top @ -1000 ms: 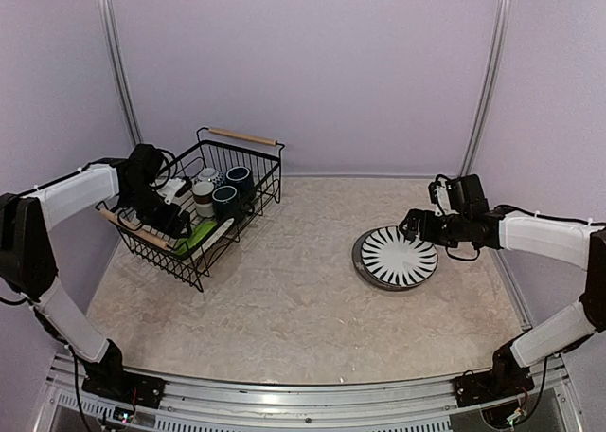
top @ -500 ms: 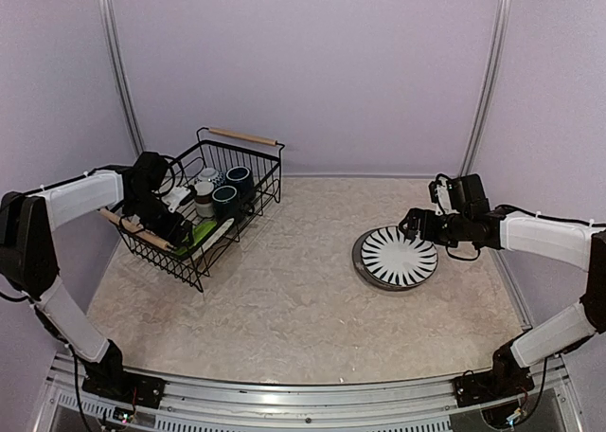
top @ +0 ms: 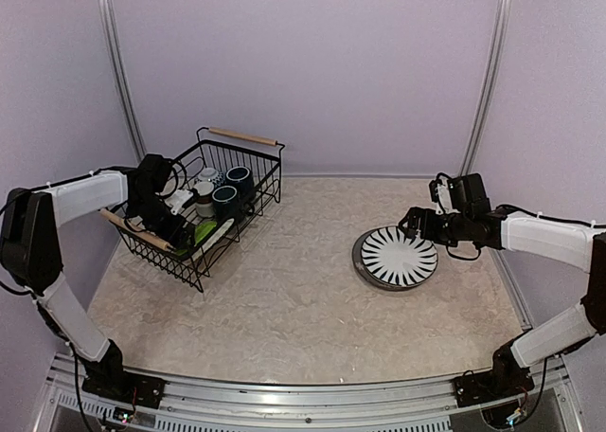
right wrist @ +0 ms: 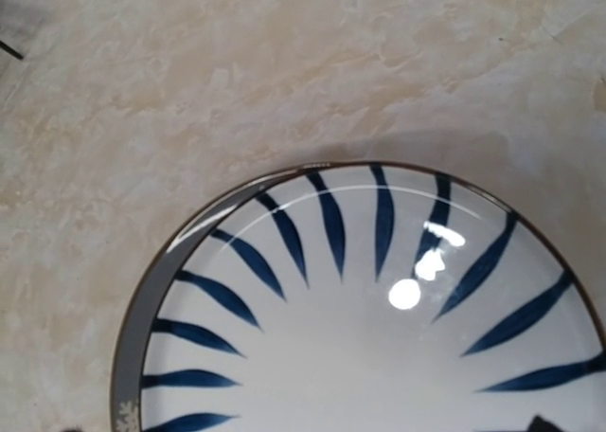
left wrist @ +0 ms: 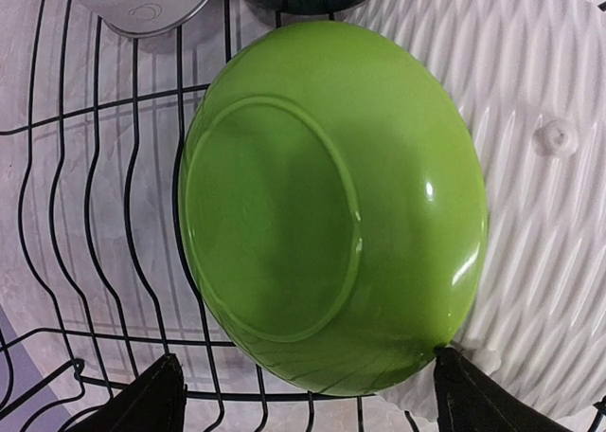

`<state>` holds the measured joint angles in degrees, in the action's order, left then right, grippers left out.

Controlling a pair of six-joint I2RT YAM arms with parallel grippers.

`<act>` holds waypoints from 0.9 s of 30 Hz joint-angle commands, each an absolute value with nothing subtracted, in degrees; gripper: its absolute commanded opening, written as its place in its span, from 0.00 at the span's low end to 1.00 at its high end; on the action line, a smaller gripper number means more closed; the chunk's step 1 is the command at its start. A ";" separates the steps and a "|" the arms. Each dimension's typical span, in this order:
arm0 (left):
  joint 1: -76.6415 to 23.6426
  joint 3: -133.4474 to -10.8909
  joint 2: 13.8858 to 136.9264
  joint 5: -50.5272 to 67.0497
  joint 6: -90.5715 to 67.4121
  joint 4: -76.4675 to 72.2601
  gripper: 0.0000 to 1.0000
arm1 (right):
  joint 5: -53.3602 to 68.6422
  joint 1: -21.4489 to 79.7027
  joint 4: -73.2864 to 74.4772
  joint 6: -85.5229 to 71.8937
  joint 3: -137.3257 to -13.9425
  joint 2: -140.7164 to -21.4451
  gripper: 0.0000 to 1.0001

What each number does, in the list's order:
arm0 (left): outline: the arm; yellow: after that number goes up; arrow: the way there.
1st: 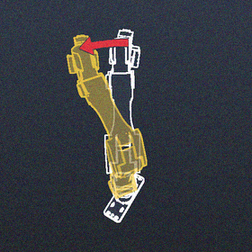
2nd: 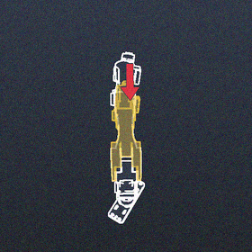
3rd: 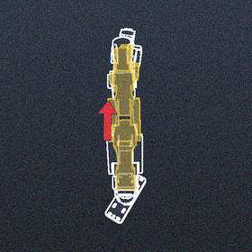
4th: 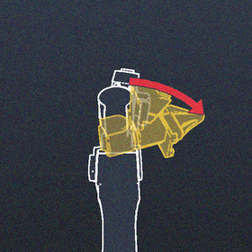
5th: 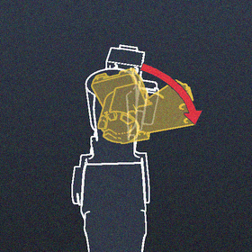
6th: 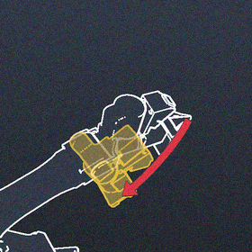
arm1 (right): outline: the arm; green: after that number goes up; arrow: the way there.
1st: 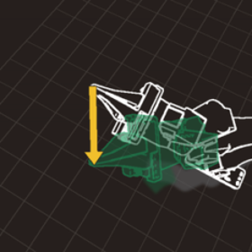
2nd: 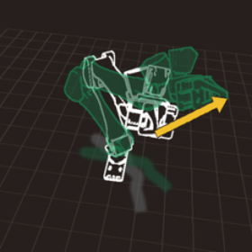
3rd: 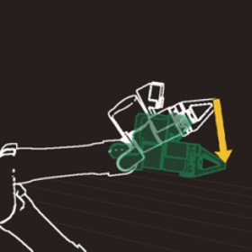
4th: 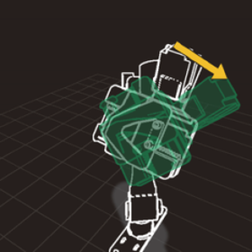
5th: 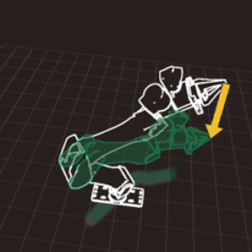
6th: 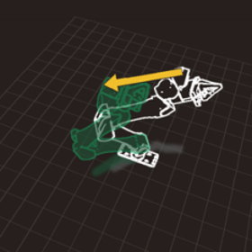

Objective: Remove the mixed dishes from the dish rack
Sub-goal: Grab the plate from the dish rack.

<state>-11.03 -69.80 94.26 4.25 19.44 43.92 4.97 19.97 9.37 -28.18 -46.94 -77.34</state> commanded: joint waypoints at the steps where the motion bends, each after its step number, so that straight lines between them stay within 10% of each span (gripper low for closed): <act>1: -11.22 -70.89 95.51 4.58 20.60 44.20 0.86 | 5.29 20.55 9.12 -28.82 -46.42 -75.87 1.00; 27: -10.02 -72.25 96.59 -5.18 15.29 39.66 0.70 | 7.02 20.57 8.26 -30.22 -46.29 -76.02 1.00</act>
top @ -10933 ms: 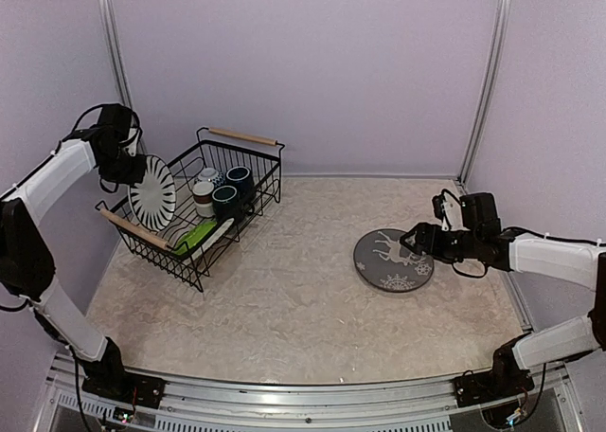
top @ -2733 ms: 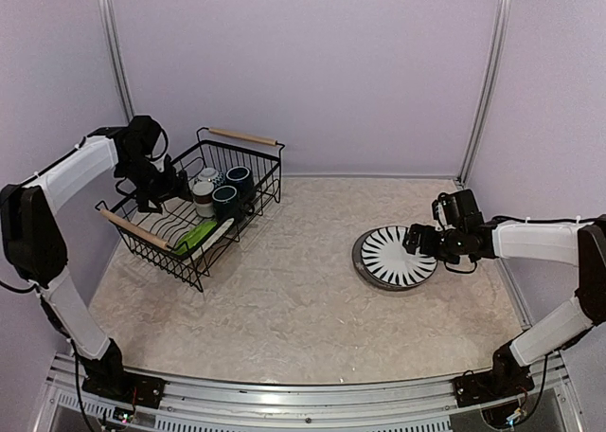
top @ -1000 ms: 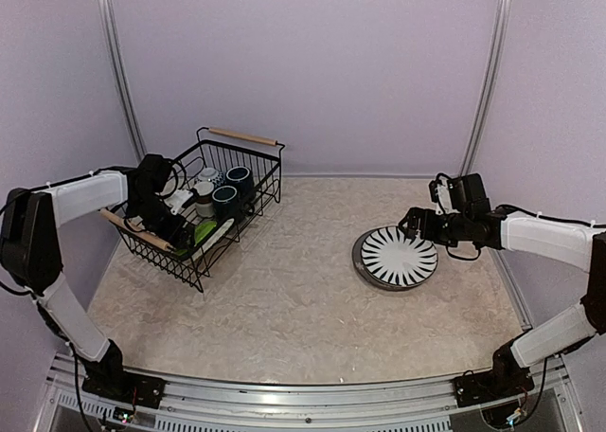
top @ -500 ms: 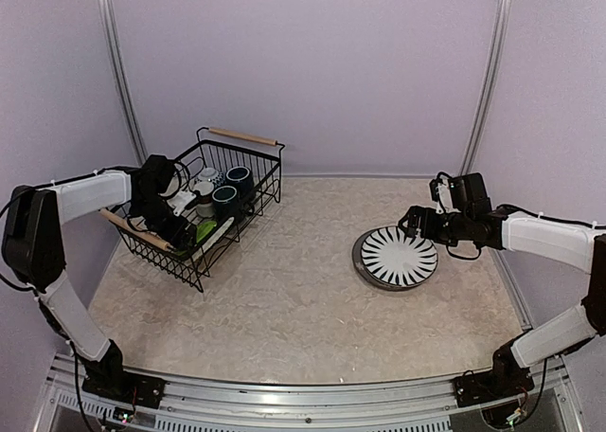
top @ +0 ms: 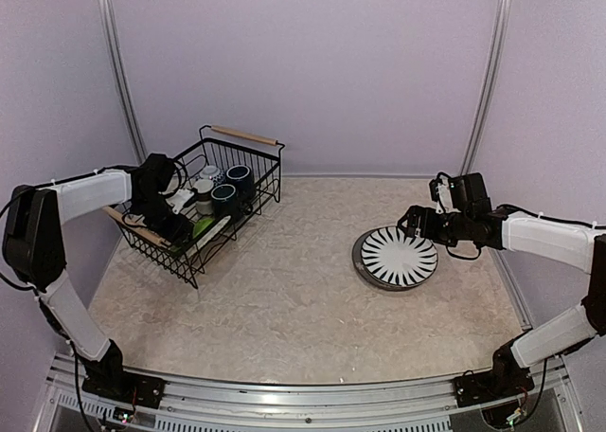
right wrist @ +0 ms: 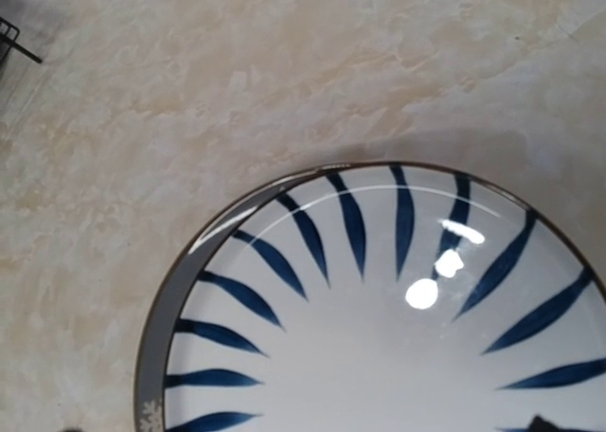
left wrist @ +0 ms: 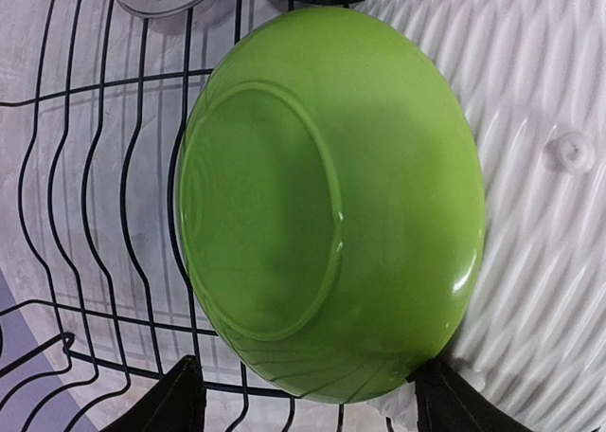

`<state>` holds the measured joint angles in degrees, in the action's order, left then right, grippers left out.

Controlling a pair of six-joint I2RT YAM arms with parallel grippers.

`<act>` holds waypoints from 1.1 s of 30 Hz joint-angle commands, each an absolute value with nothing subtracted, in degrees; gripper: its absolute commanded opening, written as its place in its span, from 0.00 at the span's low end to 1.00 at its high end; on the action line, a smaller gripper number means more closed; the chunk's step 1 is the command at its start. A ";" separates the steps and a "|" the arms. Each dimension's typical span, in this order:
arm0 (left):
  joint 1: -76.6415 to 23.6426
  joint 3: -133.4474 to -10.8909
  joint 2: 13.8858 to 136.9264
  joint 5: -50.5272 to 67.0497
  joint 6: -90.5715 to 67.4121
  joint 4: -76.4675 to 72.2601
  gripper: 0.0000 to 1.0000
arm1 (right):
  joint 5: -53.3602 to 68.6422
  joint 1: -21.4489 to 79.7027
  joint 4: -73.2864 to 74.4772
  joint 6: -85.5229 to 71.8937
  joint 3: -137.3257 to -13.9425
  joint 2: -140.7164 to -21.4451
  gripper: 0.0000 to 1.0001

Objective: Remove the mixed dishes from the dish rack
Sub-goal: Grab the plate from the dish rack.

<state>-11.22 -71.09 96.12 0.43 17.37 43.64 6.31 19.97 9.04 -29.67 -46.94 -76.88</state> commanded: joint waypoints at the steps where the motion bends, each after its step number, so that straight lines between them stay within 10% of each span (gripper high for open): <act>1: -10.09 -72.18 96.39 -5.33 15.10 39.45 0.69 | 7.10 20.57 8.26 -30.23 -46.36 -76.07 1.00; 33: -15.48 -78.77 102.58 -21.69 8.83 39.64 0.41 | 7.70 21.56 6.33 -32.07 -45.97 -76.55 1.00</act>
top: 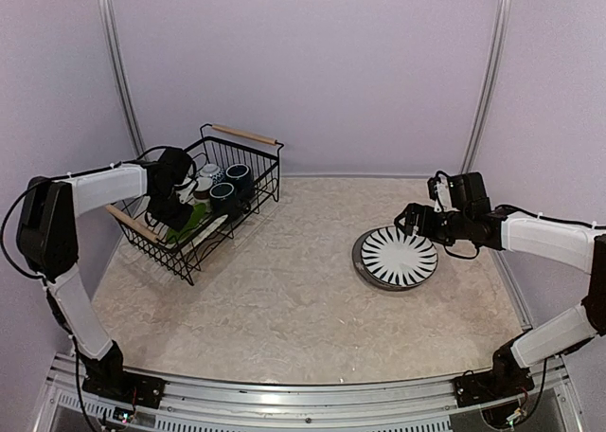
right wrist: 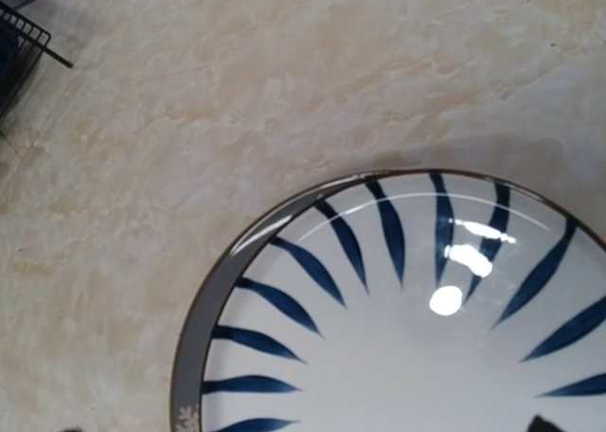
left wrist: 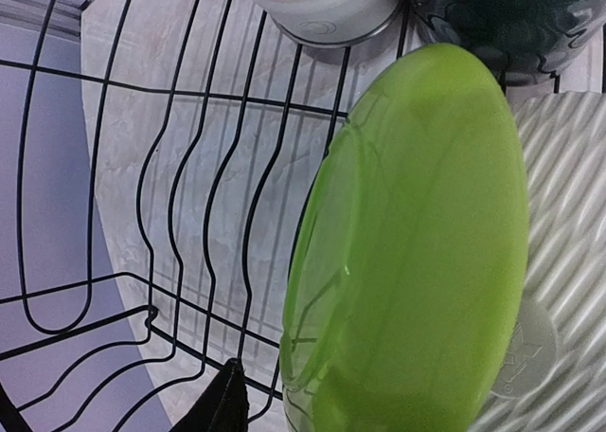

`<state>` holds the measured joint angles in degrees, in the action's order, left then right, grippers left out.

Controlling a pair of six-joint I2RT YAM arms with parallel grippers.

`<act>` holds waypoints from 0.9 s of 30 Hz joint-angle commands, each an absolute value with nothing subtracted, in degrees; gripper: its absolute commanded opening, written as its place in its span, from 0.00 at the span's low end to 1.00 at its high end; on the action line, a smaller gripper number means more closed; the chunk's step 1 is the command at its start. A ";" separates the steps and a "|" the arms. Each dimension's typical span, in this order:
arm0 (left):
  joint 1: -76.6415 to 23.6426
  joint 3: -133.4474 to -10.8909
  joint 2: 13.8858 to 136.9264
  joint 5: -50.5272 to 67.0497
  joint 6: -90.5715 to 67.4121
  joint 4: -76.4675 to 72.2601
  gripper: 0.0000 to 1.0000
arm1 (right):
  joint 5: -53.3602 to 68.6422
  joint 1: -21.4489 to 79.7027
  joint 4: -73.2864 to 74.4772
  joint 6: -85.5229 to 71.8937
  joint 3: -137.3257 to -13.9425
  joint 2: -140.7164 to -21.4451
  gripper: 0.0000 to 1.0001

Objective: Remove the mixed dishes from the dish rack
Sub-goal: Grab the plate from the dish rack.

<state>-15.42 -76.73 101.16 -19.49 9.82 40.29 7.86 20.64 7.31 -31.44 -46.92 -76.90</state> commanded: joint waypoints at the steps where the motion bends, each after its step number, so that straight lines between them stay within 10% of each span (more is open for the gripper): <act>1: -15.50 -79.06 102.73 -21.59 8.80 39.64 0.41 | 7.68 21.59 6.28 -32.14 -45.89 -76.62 1.00; 27: -16.14 -79.28 102.02 -22.69 9.58 39.16 0.00 | 7.13 22.66 6.04 -32.95 -46.05 -76.91 1.00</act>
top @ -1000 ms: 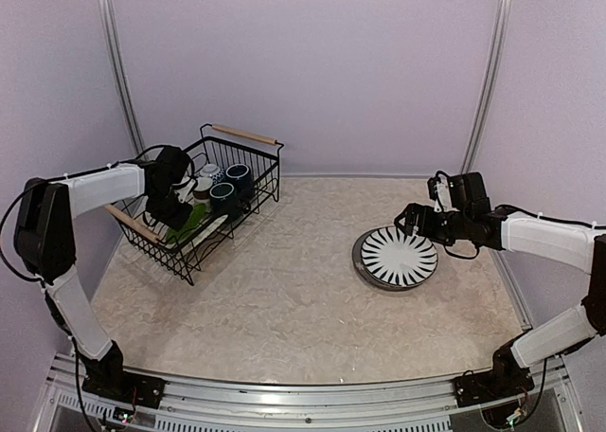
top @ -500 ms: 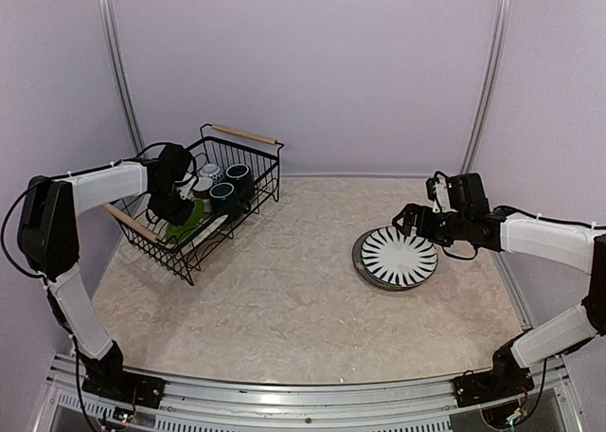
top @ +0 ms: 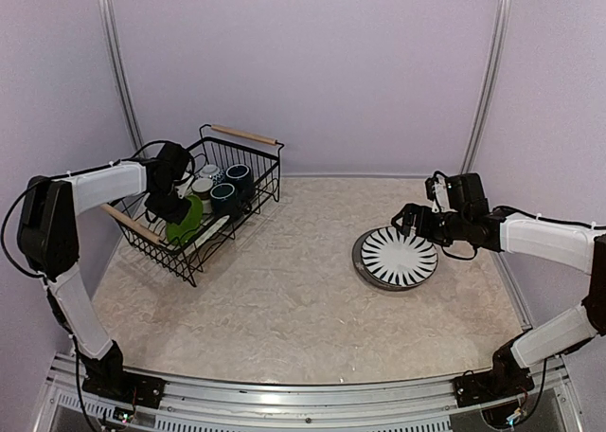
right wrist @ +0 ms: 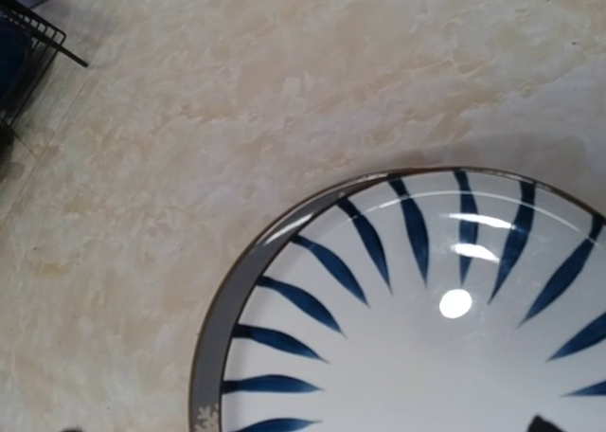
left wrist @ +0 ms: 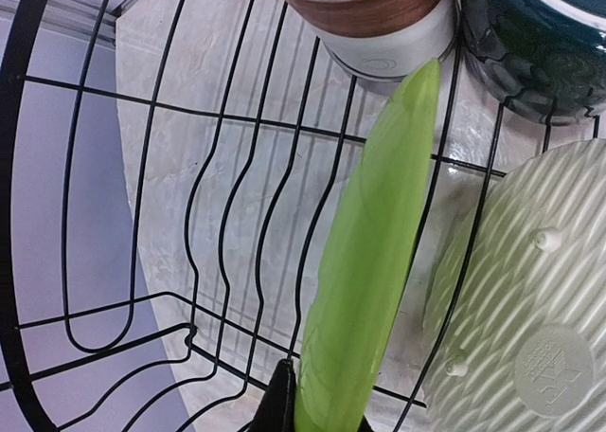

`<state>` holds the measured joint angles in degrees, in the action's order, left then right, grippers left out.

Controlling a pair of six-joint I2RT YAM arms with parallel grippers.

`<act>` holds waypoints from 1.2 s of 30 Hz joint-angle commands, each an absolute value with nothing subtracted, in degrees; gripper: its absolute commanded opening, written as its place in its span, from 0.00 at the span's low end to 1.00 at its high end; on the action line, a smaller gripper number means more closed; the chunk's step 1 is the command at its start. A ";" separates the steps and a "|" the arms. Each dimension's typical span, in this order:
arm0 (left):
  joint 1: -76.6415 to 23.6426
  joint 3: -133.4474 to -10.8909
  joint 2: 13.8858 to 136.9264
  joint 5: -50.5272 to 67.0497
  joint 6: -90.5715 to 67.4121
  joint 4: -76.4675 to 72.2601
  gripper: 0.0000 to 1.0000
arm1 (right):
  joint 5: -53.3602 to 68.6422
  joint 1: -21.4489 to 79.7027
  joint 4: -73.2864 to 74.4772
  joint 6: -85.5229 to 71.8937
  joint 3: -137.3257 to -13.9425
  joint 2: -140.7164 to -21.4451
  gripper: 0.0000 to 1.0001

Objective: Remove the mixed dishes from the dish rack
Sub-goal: Grab the plate from the dish rack.

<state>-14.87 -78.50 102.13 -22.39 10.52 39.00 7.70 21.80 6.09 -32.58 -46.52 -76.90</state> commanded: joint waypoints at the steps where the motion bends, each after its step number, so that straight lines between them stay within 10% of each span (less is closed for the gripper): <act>1: -16.31 -79.21 101.86 -23.25 9.44 39.19 0.00 | 7.08 22.76 6.05 -32.91 -46.13 -76.91 1.00; 23: -17.06 -77.33 92.31 -28.65 4.94 37.21 0.00 | -0.68 23.07 14.52 -30.00 -50.98 -78.07 1.00; 36: -14.03 -71.93 76.22 -12.46 -7.59 29.62 0.00 | -4.54 22.66 12.29 -37.16 -46.94 -73.13 1.00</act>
<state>-15.75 -73.87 81.52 -21.34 -0.12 35.22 -4.67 22.46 14.09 -35.16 -49.25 -76.40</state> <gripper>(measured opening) 0.051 0.997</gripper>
